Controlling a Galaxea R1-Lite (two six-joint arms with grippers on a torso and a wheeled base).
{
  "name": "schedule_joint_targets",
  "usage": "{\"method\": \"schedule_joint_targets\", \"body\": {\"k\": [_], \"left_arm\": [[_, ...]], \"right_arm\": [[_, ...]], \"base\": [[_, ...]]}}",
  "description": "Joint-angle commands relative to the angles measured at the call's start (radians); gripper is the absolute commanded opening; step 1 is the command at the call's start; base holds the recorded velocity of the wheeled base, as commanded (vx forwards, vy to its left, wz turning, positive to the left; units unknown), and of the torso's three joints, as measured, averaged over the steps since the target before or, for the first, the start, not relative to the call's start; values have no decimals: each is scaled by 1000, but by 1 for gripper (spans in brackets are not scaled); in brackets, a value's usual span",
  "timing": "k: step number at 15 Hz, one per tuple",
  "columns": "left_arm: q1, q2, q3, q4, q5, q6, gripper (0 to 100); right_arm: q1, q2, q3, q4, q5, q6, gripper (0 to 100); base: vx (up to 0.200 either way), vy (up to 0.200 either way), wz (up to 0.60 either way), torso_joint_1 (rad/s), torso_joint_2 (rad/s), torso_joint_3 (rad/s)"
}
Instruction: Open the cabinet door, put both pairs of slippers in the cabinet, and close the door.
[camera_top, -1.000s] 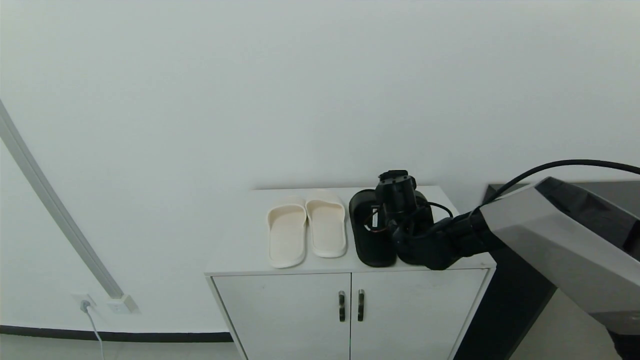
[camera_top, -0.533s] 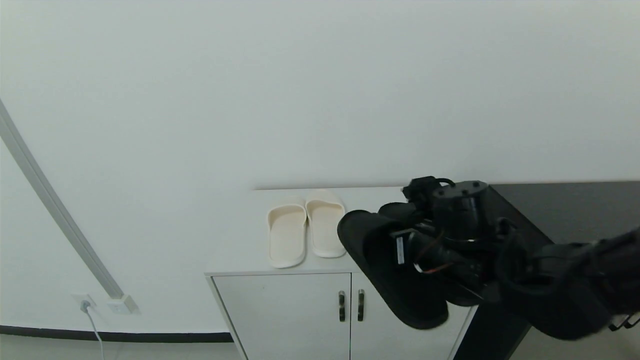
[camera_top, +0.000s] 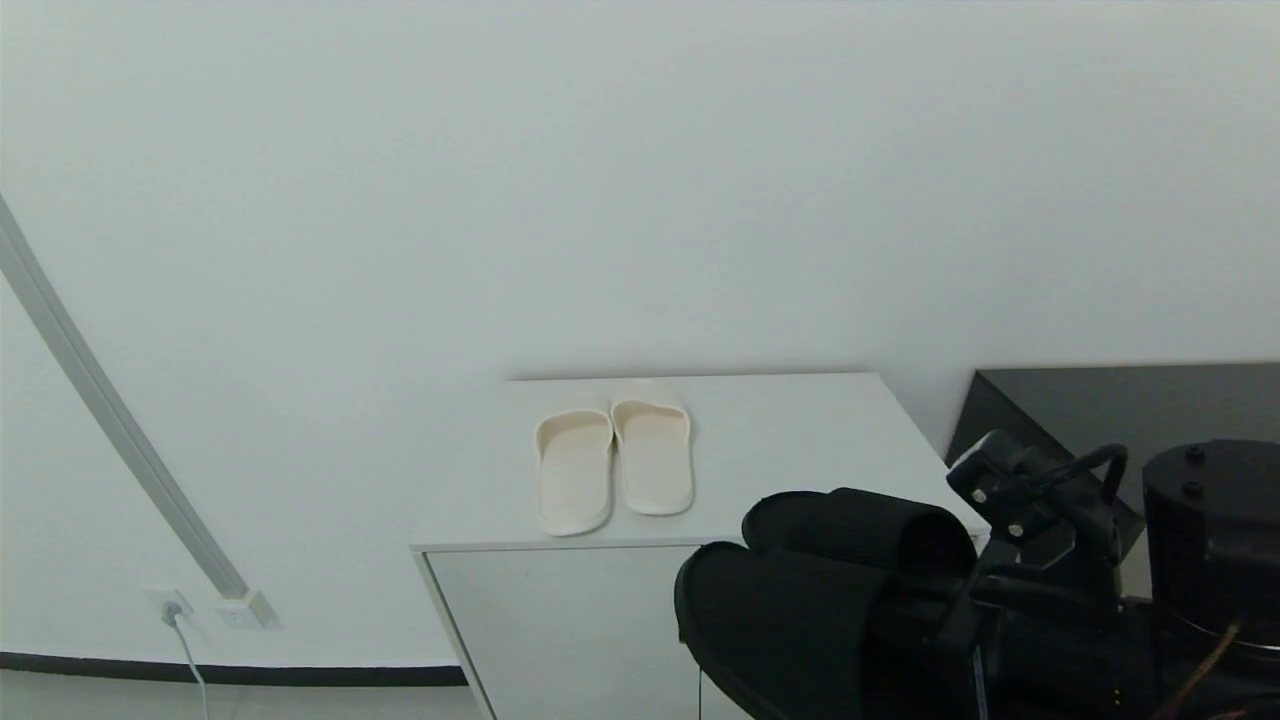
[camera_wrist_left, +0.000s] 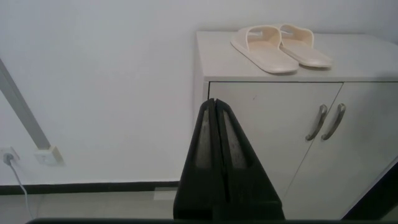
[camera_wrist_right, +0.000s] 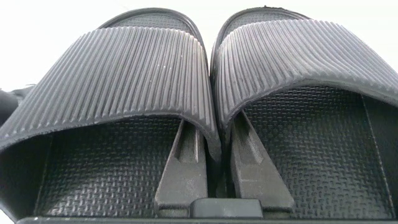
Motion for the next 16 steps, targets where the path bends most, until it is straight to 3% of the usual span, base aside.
{"method": "schedule_joint_targets", "body": {"k": [1, 3, 16], "left_arm": [[1, 1, 0, 0, 2, -1, 0], [1, 1, 0, 0, 2, -1, 0], [1, 1, 0, 0, 5, 2, 0]], "right_arm": [[10, -27, 8, 0, 1, 0, 0], [10, -24, 23, 0, 1, -2, 0], [10, -21, 44, -5, -2, -3, 0]], "base": [[-200, 0, 0, 2, 2, 2], [-200, 0, 0, 2, -2, 2], [0, 0, 0, 0, 0, 0]]}}
